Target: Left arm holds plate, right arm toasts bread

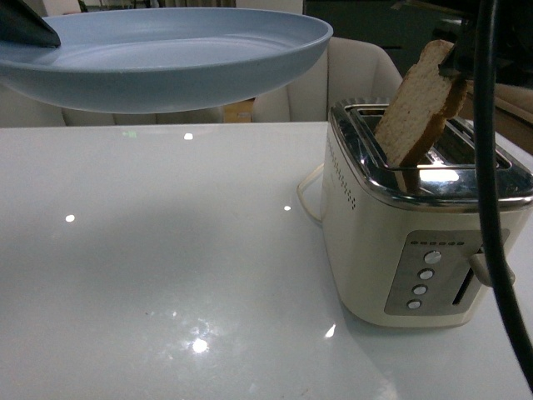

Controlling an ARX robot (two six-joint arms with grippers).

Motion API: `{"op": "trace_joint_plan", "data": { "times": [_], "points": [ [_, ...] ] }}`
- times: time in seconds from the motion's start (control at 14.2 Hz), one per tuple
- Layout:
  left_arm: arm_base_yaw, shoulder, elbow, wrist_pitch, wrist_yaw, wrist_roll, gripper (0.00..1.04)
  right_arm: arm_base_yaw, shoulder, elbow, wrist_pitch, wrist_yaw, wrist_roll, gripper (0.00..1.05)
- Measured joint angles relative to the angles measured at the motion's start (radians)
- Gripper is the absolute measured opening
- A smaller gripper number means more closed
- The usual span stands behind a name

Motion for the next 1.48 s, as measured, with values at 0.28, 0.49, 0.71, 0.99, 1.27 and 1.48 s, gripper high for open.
{"op": "trace_joint_plan", "data": {
  "times": [0.28,0.49,0.71,0.99,1.27,1.48],
  "points": [
    [0.000,0.000,0.000,0.000,0.000,0.000,0.03,-0.029,0.098,0.173,-0.180,-0.035,0.017,0.35],
    [0.000,0.000,0.000,0.000,0.000,0.000,0.03,-0.031,0.096,0.192,-0.189,-0.025,0.013,0.70],
    [0.000,0.000,0.000,0.000,0.000,0.000,0.03,-0.045,0.020,0.130,-0.126,-0.040,0.014,0.98],
    [0.000,0.000,0.000,0.000,0.000,0.000,0.03,-0.134,-0.328,-0.168,0.035,-0.048,-0.014,0.98],
    [0.000,0.000,0.000,0.000,0.000,0.000,0.03,-0.222,-0.694,-0.406,-0.015,-0.087,-0.031,0.98],
    [0.000,0.000,0.000,0.000,0.001,0.000,0.03,-0.324,-0.982,-0.638,0.147,-0.170,-0.245,0.70]
  ]
}}
